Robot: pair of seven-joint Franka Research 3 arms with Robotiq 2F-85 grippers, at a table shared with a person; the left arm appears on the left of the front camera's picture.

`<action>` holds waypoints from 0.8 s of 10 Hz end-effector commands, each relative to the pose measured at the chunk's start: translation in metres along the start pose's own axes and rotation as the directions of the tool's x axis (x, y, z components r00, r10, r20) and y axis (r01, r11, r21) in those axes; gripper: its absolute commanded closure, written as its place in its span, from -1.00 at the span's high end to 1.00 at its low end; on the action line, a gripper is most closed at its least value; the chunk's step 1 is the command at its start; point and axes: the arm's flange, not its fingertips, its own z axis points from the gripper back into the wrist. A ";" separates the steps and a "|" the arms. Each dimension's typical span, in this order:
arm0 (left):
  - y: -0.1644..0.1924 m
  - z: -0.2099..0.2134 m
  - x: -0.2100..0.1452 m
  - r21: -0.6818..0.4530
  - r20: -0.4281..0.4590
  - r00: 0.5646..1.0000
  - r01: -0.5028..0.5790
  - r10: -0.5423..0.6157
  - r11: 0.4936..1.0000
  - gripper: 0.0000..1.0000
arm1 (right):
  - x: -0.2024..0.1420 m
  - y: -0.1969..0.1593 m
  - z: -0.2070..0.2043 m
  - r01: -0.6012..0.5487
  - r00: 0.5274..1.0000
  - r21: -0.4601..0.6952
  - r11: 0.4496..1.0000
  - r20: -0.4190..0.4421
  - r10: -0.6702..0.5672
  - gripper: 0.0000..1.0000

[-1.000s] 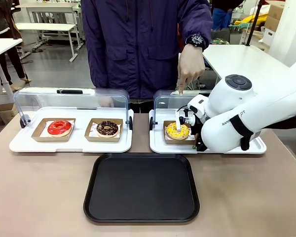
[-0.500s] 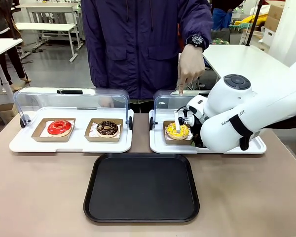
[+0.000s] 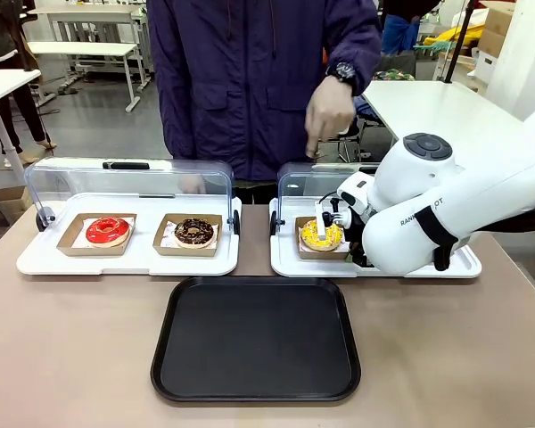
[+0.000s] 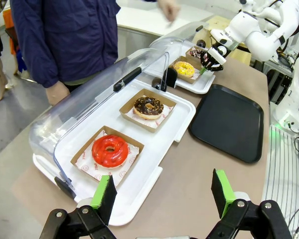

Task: Move the third donut from the left to the tray.
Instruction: Pick up the Paper togo box containing the Donut indicated by the person and place it on the Handle tray.

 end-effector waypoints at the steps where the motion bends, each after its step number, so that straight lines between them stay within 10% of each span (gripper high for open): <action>1: -0.001 0.001 0.002 -0.005 0.011 1.000 0.011 -0.011 1.000 1.00 | 0.002 -0.003 0.009 0.007 1.000 0.005 1.000 0.006 -0.007 -1.00; 2: -0.001 0.001 0.002 -0.005 0.011 1.000 0.011 -0.011 1.000 1.00 | 0.002 -0.016 0.005 -0.027 0.999 0.156 0.987 0.049 0.019 -1.00; 3: -0.001 0.001 0.002 -0.005 0.011 1.000 0.011 -0.011 1.000 1.00 | 0.000 0.000 0.001 0.001 1.000 0.000 1.000 0.000 -0.001 -1.00; 8: -0.001 0.001 0.002 -0.005 0.011 1.000 0.011 -0.011 1.000 1.00 | 0.004 0.006 0.058 0.046 0.998 -0.084 0.995 -0.040 -0.050 -0.96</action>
